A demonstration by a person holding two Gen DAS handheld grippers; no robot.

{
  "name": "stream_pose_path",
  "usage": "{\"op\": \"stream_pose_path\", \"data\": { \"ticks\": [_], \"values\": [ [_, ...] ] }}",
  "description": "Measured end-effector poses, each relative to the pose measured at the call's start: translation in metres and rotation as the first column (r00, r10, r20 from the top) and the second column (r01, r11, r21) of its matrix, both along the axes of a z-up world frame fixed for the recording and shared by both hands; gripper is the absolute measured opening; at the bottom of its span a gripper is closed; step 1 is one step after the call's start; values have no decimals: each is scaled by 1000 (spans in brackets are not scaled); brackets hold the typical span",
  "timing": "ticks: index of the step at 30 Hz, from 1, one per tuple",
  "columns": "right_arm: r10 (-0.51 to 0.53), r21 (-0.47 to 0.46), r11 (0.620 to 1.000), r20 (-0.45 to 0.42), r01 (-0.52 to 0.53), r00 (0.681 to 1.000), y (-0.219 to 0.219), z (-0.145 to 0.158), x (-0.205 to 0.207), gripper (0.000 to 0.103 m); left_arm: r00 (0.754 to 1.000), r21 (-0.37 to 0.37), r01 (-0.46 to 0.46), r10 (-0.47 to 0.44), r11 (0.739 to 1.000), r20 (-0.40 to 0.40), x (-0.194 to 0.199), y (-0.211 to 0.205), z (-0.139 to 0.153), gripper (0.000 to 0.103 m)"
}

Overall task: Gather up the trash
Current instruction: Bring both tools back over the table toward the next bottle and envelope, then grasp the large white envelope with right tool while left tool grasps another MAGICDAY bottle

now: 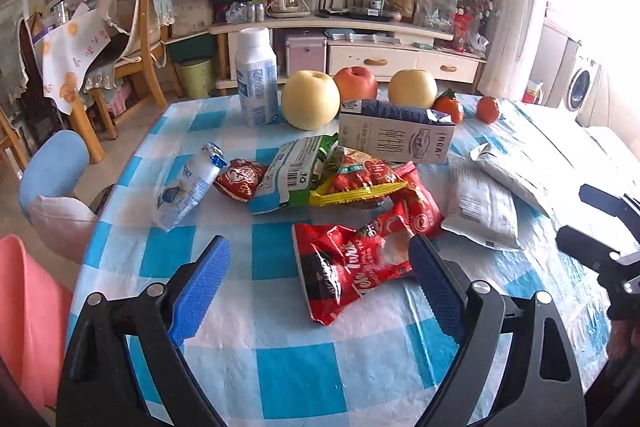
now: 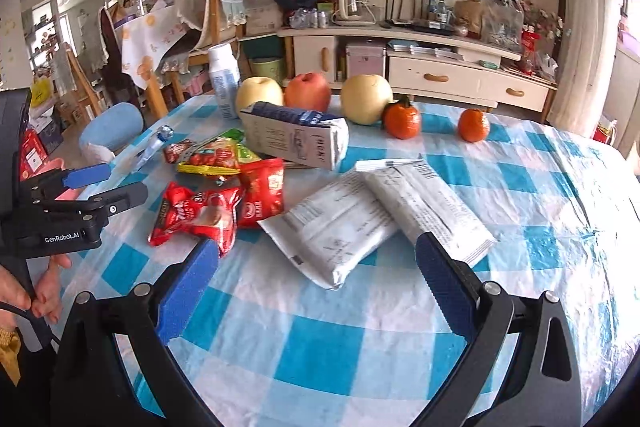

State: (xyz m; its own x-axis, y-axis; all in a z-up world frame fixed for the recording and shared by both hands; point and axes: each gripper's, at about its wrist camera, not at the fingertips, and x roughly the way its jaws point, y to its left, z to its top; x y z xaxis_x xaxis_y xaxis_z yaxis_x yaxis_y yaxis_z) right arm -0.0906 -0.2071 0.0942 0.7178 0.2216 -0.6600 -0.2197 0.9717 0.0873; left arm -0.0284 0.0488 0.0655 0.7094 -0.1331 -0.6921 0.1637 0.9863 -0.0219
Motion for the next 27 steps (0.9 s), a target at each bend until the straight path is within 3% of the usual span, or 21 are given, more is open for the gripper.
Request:
{"op": "stream_pose_path", "data": {
  "ticks": [3, 7, 14, 18, 27],
  "values": [
    [-47, -11, 999, 16, 47, 999, -17, 3, 2, 99, 999, 7, -51, 51, 999, 8, 14, 14, 2, 90],
    [-90, -35, 995, 20, 91, 996, -37, 2, 10, 99, 994, 71, -105, 104, 992, 21, 40, 44, -1, 90],
    [-83, -31, 996, -53, 81, 995, -67, -11, 37, 99, 999, 130, -30, 27, 991, 25, 70, 73, -13, 89],
    [-54, -24, 998, -110, 51, 993, -78, -29, 52, 99, 1000, 109, 10, -6, 994, -29, 88, 81, -30, 87],
    [15, -50, 998, -143, -23, 990, -75, -54, 84, 99, 995, 36, 58, -55, 998, -88, 114, 94, -51, 87]
  ]
}}
